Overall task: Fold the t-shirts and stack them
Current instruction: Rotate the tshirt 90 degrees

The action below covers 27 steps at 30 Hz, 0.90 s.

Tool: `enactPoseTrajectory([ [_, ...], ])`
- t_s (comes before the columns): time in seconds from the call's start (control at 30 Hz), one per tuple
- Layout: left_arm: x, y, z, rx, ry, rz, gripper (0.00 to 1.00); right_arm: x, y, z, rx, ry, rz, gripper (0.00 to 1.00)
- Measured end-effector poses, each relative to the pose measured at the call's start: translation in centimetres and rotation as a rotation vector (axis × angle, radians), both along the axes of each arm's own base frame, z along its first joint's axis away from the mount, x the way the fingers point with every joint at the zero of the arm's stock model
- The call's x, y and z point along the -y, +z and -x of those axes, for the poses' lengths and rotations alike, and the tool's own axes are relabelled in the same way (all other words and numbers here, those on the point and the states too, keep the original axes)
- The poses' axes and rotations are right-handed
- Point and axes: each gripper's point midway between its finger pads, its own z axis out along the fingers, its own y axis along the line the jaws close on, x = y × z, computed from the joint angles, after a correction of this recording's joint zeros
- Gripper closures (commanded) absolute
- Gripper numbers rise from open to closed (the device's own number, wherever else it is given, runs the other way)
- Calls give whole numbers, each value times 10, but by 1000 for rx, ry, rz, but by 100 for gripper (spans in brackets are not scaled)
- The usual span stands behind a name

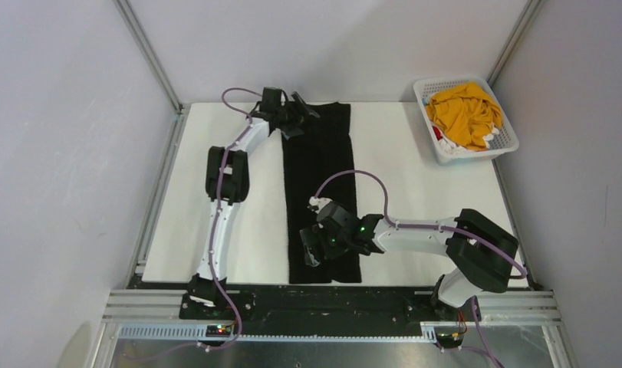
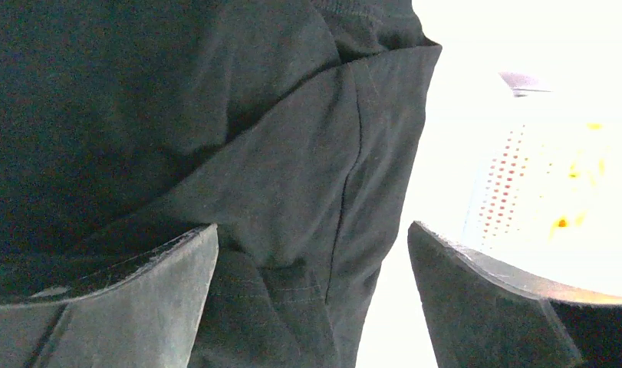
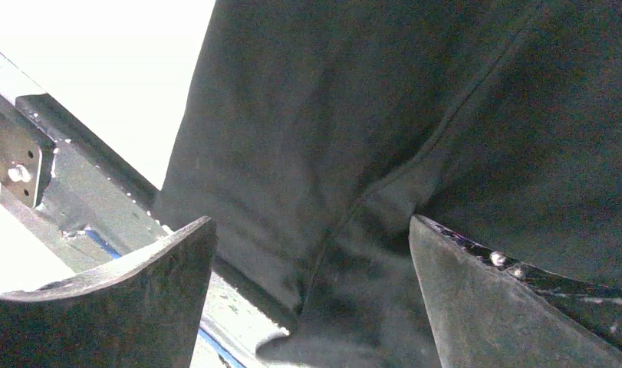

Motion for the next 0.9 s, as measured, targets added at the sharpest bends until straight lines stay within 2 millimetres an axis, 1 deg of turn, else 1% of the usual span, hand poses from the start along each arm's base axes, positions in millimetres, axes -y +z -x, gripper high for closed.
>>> enactPoseTrajectory([
  [0.07,15,2,-18,26,-13,71,0,-7,1,2,19,33,4,1],
  [0.13,23,3,-28,46,-11,103,0,-11,2,2,36,57,9,1],
  [0.23,23,3,-32,44,15,110,0,-14,4,6,49,89,9,1],
  [0.33,19,3,-35,42,40,106,0,-15,3,14,48,136,11,1],
  [0.4,18,3,-37,41,51,105,0,-17,2,27,42,183,18,0],
  [0.5,14,3,-38,43,57,104,0,-18,-1,51,34,256,42,1],
  [0.57,11,4,-39,46,55,103,0,-16,-2,62,27,283,55,0],
  [0.63,9,6,-37,53,40,91,0,-11,2,70,26,290,71,0],
  [0.7,7,8,-29,55,17,67,0,-5,14,68,51,266,74,1],
  [0.77,5,15,-17,48,-11,44,0,0,35,61,96,225,47,1],
  [0.83,4,32,0,57,-45,18,0,5,60,54,151,181,1,1],
  [0.87,2,44,9,61,-57,7,0,7,73,51,175,161,-28,1],
  [0.9,1,61,20,80,-71,-4,0,9,88,48,201,139,-65,1],
])
